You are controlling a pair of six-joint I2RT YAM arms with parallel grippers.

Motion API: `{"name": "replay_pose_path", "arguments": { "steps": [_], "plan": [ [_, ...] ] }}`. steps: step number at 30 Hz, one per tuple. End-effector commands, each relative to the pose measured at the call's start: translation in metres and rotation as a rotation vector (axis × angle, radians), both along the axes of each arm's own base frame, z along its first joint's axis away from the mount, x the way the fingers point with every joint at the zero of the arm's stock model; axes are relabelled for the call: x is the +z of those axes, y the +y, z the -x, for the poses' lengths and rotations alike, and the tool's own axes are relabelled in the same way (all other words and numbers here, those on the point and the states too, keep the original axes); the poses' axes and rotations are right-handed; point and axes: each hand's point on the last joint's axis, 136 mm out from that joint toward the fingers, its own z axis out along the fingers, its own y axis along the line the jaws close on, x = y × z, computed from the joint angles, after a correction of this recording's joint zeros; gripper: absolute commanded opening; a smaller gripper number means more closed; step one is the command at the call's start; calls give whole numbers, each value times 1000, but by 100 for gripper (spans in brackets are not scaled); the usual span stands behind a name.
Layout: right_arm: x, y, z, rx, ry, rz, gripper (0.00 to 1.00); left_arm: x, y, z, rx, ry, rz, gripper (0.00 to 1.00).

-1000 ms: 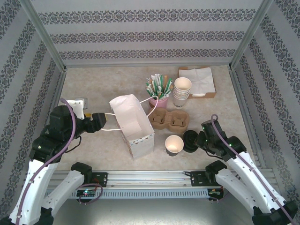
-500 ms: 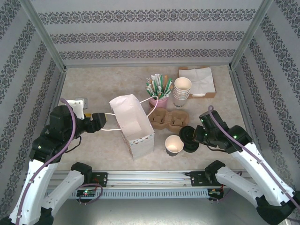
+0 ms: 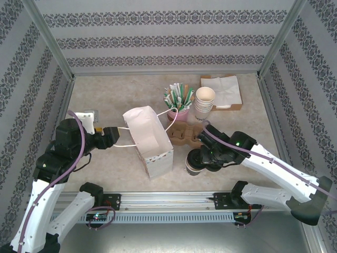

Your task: Pack the takeout coffee

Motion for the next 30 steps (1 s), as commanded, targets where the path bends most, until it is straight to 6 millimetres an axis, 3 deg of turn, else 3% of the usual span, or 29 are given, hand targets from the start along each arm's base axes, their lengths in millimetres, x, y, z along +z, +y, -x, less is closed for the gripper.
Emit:
{"name": "replay_pose_path", "arguments": {
  "steps": [1, 15, 30],
  "plan": [
    [-3, -2, -4, -17, -26, 39, 9, 10, 4, 0, 9, -36, -11, 76],
    [-20, 5, -4, -3, -15, 79, 10, 9, 3, -1, 8, -34, -5, 77],
    [-27, 0, 0, 12, -3, 147, 11, 7, 3, 0, 9, -30, -6, 76]
  ]
}}
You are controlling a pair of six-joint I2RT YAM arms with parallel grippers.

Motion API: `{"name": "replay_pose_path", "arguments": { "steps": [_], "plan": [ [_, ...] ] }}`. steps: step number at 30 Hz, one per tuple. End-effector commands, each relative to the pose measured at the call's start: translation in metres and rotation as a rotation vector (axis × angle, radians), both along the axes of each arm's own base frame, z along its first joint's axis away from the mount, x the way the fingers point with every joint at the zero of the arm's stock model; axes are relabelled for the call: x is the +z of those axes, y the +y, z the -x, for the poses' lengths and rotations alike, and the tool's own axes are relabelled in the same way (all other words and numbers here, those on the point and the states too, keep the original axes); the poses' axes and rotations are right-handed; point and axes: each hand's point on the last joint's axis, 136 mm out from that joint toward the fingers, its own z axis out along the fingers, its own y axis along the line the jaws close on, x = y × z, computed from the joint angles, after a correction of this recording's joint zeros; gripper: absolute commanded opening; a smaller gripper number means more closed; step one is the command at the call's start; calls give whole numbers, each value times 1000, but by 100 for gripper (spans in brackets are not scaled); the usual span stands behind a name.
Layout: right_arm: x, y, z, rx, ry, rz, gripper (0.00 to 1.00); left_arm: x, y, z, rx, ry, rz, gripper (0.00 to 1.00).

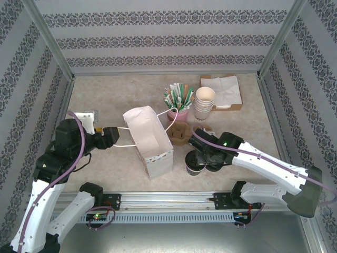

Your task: Pack the takeout coffee

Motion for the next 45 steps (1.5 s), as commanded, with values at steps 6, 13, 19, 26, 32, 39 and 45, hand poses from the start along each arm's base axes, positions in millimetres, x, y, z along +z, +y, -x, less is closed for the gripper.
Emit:
{"name": "replay_pose_path", "arguments": {
  "steps": [6, 13, 19, 26, 32, 39, 45],
  "plan": [
    [-9, -6, 6, 10, 13, 55, 12, 5, 3, 0, 7, -25, -7, 77],
    [-13, -10, 9, 10, 26, 89, 13, 4, 4, 1, 10, -28, -11, 77],
    [-13, -10, 9, 11, 18, 97, 15, 4, 4, 1, 10, -27, -12, 77],
    [-10, -10, 8, 7, 9, 89, 20, 5, 4, 0, 12, -30, -11, 77],
    [-6, -10, 8, 5, 0, 71, 23, 5, 3, 0, 9, -30, -9, 77],
    [-1, -11, 7, 5, -14, 66, 27, 6, 3, 0, 10, -32, -8, 77],
    [11, -9, 4, 5, -47, 32, 34, 6, 4, 0, 11, -30, -10, 77]
  ]
}}
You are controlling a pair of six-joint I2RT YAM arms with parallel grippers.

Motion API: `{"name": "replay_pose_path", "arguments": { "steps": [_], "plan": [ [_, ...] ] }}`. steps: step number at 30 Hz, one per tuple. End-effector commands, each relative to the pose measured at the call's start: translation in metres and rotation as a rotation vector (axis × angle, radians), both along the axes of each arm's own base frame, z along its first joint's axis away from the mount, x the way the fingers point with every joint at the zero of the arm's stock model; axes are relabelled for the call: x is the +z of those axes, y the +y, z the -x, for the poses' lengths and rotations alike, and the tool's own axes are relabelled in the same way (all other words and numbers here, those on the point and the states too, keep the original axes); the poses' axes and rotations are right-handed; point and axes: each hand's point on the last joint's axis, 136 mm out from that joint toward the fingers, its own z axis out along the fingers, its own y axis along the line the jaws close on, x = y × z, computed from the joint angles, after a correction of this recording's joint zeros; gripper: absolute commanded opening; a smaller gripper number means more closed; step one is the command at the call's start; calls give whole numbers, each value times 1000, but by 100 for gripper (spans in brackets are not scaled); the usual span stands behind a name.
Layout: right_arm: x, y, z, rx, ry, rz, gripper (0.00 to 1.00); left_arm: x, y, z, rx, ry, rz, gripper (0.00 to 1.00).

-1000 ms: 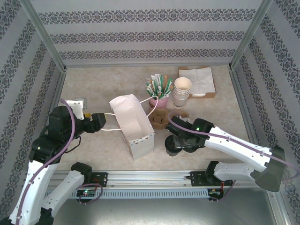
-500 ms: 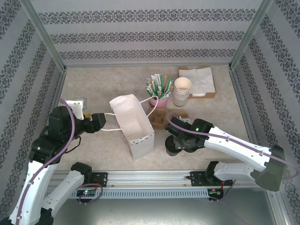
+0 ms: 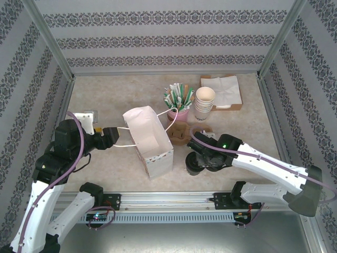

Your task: Pack the takeout coffee

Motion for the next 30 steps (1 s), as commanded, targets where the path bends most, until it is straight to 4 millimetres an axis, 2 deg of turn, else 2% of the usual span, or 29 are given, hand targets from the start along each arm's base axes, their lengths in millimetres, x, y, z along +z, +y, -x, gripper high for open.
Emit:
{"name": "replay_pose_path", "arguments": {
  "steps": [1, 4, 6, 11, 13, 20, 30],
  "plan": [
    [16, -2, -3, -2, -46, -17, 35, 4, 4, -2, 12, -23, -16, 77],
    [26, 3, -4, 14, -75, -61, 40, 2, 4, -2, 15, -19, -20, 77],
    [32, 7, -5, 25, -97, -95, 48, 3, 6, -2, 21, -22, -20, 76],
    [33, 21, -6, 63, -133, -179, 85, 7, 7, -1, 28, -35, -16, 76],
    [28, 23, -5, 74, -123, -172, 90, 6, 6, -1, 26, -33, -15, 77],
    [10, 28, -4, 101, -76, -90, 93, 6, 6, 0, 24, -30, -11, 77],
    [-14, 27, -2, 78, -36, -40, 83, 4, 6, -1, 26, -26, -11, 77]
  ]
}}
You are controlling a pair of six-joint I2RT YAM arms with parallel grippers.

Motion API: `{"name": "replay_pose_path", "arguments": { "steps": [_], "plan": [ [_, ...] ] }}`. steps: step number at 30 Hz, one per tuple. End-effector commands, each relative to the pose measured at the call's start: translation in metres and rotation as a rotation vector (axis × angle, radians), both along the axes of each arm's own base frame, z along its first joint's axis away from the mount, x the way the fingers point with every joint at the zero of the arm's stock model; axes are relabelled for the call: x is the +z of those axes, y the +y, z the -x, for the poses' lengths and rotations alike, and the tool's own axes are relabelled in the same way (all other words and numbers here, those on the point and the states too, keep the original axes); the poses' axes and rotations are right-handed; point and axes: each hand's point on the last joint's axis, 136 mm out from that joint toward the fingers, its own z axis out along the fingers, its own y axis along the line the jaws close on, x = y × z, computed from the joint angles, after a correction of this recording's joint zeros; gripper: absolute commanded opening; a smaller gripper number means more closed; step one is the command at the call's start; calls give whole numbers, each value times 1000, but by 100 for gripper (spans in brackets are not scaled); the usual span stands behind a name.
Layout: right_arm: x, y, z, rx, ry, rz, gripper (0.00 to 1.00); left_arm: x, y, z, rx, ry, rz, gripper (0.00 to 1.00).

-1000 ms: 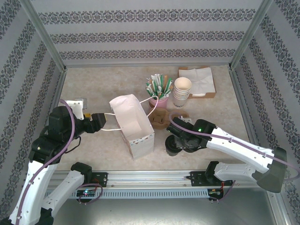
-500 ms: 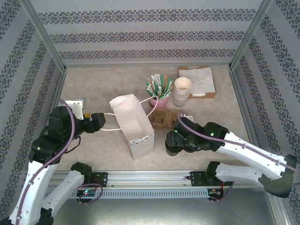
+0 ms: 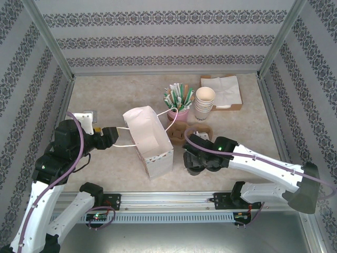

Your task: Pack the takeout coffee

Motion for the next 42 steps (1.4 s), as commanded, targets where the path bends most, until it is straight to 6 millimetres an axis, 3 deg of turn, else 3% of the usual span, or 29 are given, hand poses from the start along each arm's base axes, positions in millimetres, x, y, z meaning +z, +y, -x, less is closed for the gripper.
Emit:
{"name": "replay_pose_path", "arguments": {
  "steps": [1, 6, 23, 42],
  "plan": [
    [-6, 0, 2, -4, 1, 7, 82, 4, 3, 0, 11, -20, 0, 77],
    [-4, 1, 1, -3, -5, 8, 78, 2, 1, -2, 7, -16, 4, 77],
    [19, 5, -5, 12, -57, -1, 83, 0, 2, 0, 8, -7, -2, 77],
    [-11, -1, 1, 18, 1, 76, 85, 1, 2, 1, 11, -1, 5, 77]
  ]
}}
